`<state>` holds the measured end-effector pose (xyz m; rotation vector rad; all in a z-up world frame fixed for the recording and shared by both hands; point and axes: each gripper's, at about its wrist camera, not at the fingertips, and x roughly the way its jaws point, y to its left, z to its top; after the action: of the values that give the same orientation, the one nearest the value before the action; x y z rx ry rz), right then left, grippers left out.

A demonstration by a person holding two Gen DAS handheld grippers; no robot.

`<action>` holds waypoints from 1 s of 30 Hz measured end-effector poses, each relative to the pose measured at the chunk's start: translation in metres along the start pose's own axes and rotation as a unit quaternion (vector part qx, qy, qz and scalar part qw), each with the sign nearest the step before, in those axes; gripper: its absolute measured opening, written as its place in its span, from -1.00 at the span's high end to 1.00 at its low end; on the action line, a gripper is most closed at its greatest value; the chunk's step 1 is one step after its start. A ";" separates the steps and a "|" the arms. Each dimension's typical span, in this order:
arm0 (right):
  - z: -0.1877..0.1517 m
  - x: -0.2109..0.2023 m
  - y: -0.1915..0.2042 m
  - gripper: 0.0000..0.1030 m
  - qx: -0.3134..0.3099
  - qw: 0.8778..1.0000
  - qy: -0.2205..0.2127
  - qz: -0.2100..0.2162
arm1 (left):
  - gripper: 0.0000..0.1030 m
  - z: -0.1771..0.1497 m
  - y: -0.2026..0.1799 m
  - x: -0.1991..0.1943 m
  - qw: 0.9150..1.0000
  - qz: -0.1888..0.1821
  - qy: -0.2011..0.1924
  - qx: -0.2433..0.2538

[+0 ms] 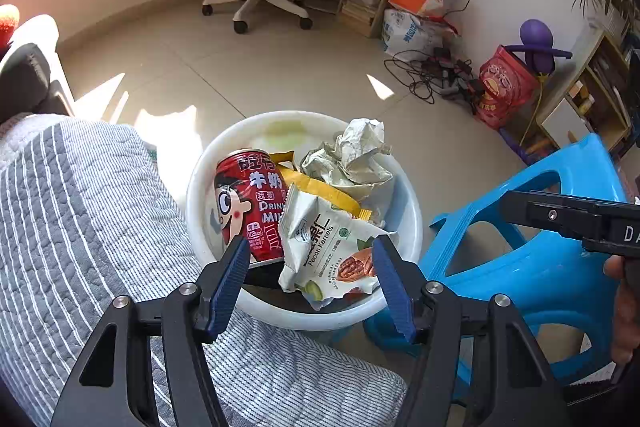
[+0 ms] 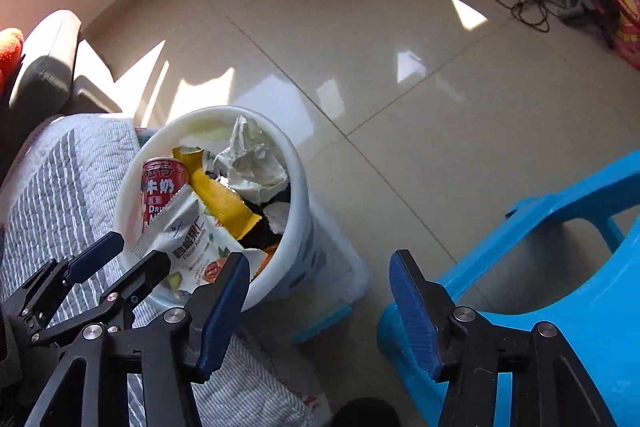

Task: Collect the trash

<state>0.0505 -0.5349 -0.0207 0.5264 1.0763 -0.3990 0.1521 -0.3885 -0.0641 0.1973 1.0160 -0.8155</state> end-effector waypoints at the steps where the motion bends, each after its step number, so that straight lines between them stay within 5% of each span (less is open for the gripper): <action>1: -0.001 -0.002 0.000 -0.24 0.002 1.000 -0.001 0.001 | -0.31 -0.002 0.004 -0.005 1.000 0.001 0.001 -0.004; 6: -0.008 -0.016 0.009 -0.30 0.004 1.000 -0.009 0.011 | -0.63 -0.024 0.027 -0.041 0.998 0.047 0.003 -0.031; 12: -0.025 -0.044 0.038 -0.65 -0.028 0.999 -0.031 0.008 | -1.00 -0.065 0.060 -0.106 0.991 0.119 -0.010 -0.064; 18: -0.069 -0.075 0.084 -0.95 -0.098 0.994 -0.049 0.004 | -1.00 -0.111 0.071 -0.171 0.977 0.197 -0.025 -0.080; 25: -0.134 -0.100 0.127 -0.98 -0.166 0.982 -0.087 0.014 | -1.00 -0.158 0.058 -0.238 0.967 0.229 -0.069 -0.087; 30: -0.178 -0.111 0.143 -0.98 -0.196 0.969 -0.150 0.006 | -1.00 -0.196 0.053 -0.264 0.950 0.263 -0.114 -0.124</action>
<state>-0.0463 -0.3093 0.0438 0.1146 0.8292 -0.2356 -0.0148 -0.1178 0.0352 0.1441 0.7842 -0.2141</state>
